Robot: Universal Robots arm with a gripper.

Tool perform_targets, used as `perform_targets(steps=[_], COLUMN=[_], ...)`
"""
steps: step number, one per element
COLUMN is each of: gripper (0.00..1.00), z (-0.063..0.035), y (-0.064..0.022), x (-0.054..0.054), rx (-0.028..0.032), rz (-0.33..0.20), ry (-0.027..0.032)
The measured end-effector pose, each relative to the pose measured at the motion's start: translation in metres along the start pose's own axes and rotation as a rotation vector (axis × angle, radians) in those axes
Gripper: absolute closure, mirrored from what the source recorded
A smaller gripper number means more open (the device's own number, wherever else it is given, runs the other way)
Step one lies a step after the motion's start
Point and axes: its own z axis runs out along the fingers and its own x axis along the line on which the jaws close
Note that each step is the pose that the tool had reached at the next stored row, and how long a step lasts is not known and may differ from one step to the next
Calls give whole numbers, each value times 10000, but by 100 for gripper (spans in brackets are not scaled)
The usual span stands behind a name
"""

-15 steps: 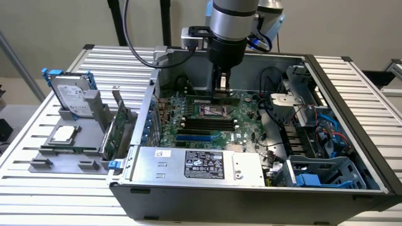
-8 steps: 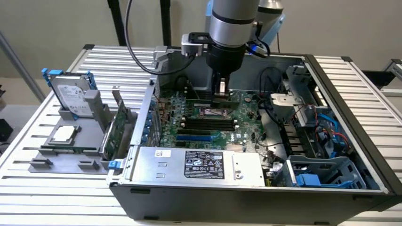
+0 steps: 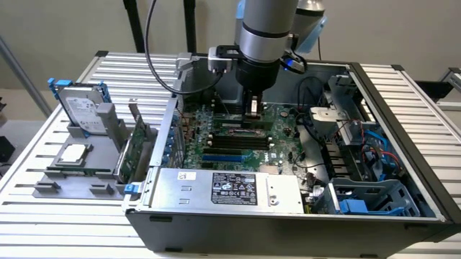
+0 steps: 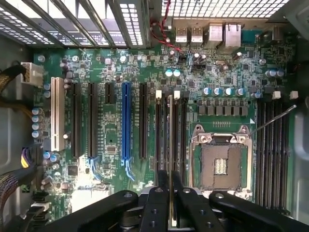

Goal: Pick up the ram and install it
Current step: 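Insert the ram into the slot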

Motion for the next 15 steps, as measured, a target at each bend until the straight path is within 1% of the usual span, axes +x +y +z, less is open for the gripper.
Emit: perform_targets(steps=[9,15], gripper=[100,100], z=[158,213], y=[-17,-46], x=[33,53], rx=[-1,-1], rz=[0,1], ry=[1,1])
